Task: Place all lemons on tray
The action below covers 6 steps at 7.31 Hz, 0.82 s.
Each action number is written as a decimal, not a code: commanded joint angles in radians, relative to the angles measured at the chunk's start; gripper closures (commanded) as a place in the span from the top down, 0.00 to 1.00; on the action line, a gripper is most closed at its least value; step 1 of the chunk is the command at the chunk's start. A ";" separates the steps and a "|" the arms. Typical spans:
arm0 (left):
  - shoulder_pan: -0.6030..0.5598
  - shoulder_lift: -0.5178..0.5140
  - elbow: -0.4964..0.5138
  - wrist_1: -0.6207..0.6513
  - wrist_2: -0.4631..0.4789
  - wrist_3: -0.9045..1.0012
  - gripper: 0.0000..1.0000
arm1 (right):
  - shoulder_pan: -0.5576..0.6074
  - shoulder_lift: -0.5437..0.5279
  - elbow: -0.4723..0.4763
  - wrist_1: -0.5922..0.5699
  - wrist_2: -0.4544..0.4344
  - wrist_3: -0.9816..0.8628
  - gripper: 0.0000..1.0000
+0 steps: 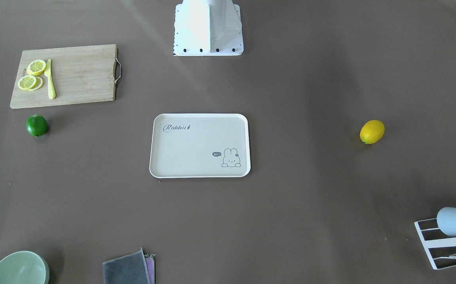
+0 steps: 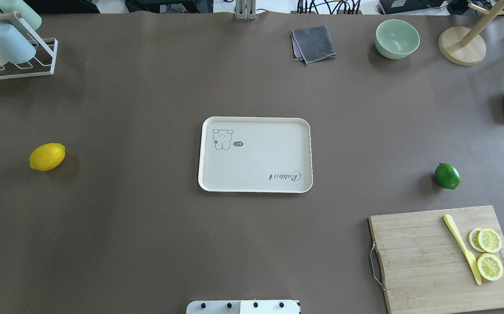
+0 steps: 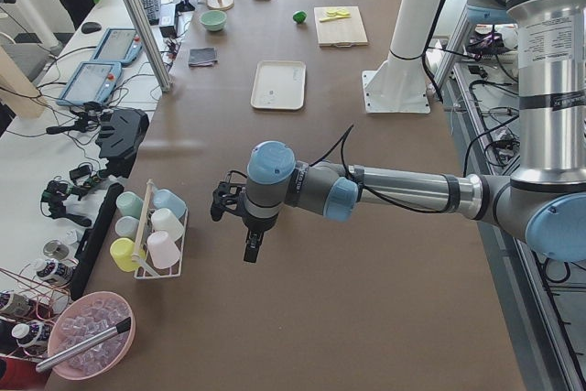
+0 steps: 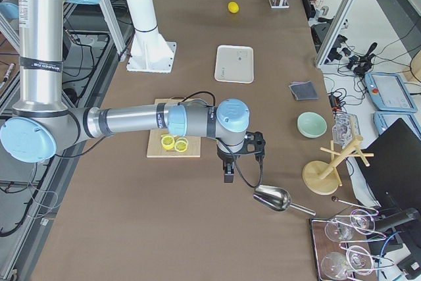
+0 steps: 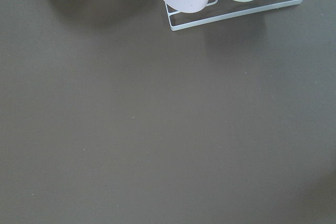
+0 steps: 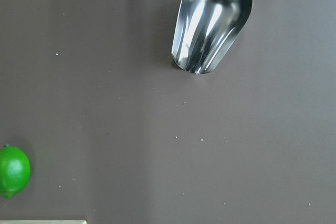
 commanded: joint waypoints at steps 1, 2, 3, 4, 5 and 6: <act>0.006 -0.002 0.004 -0.042 -0.082 -0.001 0.98 | -0.013 0.007 0.054 -0.001 -0.004 0.003 1.00; 0.021 -0.005 0.011 -0.062 -0.099 -0.003 0.98 | -0.023 0.012 0.054 -0.002 0.013 0.003 1.00; 0.027 -0.043 0.013 -0.110 -0.100 0.000 0.98 | -0.039 0.022 0.052 -0.005 0.110 0.004 1.00; 0.032 -0.045 0.016 -0.130 -0.098 -0.001 0.98 | -0.071 0.039 0.049 -0.008 0.166 0.006 1.00; 0.044 -0.047 0.055 -0.135 -0.092 -0.001 0.98 | -0.101 0.044 0.046 0.007 0.157 0.026 1.00; 0.046 -0.047 0.092 -0.177 -0.093 -0.001 0.98 | -0.145 0.039 0.035 0.083 0.145 0.029 1.00</act>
